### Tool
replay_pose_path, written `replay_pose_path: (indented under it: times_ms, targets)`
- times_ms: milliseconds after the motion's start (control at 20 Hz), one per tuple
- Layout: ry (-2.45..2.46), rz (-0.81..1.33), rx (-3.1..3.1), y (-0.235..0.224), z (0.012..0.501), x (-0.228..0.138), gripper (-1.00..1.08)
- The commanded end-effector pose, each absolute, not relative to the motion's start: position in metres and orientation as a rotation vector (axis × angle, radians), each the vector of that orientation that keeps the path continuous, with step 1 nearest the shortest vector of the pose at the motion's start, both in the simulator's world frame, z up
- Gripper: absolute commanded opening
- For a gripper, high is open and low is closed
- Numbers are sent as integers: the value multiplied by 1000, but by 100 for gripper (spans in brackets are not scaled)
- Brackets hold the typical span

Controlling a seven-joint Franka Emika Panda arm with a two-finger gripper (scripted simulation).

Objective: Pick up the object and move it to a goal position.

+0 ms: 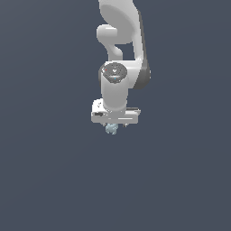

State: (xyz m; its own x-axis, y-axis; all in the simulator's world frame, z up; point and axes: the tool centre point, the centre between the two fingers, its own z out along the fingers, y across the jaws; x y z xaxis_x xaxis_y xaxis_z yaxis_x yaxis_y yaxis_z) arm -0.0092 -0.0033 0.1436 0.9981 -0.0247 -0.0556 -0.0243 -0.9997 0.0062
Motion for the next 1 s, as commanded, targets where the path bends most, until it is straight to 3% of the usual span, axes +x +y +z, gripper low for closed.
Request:
replay_pose_path:
  times_ms: [0,950]
  targets:
    - [-38,-87,3135,-3,144,-9,100]
    - [-70,-80,3133,-4,137,-18,100]
